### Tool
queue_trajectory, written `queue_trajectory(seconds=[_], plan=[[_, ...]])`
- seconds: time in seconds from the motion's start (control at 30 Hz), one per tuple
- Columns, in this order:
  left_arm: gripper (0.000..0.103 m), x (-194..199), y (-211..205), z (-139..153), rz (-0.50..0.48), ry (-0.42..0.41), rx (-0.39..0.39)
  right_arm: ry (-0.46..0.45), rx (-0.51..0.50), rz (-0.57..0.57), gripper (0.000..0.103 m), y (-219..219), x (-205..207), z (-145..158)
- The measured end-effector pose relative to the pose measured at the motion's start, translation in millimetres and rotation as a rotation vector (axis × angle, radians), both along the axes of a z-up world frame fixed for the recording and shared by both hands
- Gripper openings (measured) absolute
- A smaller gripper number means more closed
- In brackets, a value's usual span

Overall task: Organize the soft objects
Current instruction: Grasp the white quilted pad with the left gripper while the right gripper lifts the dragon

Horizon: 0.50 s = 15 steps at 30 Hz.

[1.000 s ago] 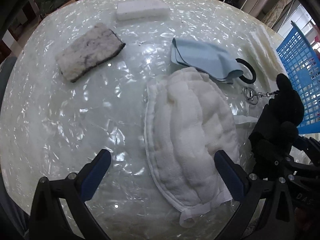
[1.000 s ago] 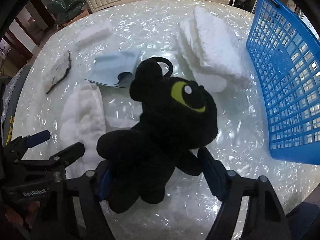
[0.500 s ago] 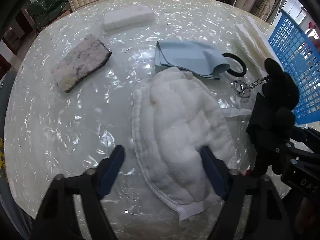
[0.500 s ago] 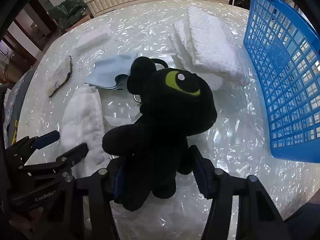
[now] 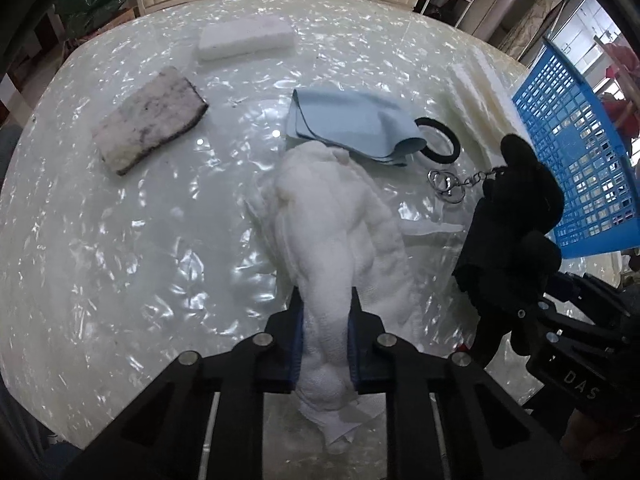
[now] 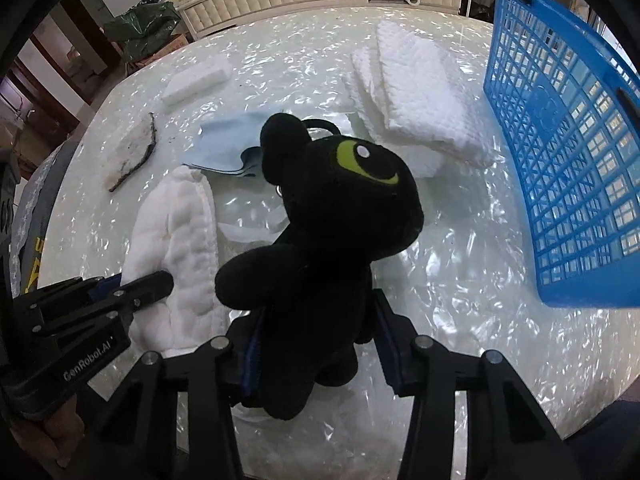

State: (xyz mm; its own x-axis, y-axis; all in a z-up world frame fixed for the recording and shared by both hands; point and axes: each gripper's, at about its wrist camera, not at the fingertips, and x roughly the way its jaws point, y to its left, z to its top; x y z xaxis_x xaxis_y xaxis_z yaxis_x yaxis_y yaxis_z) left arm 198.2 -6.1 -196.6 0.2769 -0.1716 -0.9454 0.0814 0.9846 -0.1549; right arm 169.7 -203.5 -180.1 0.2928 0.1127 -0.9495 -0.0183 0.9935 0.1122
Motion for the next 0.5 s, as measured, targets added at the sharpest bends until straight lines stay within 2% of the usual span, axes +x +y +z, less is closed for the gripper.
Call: queue_trajectory(seconds=[0.2, 0.5], plan=[[0.015, -12, -1, 18, 0.003, -0.039, -0.012, -0.04, -0.009, 0.01, 0.043, 0, -11, 19], [0.015, -24, 11, 23, 0.024, -0.052, -0.039, -0.13, -0.087, 0.01, 0.043, 0, -31, 64]])
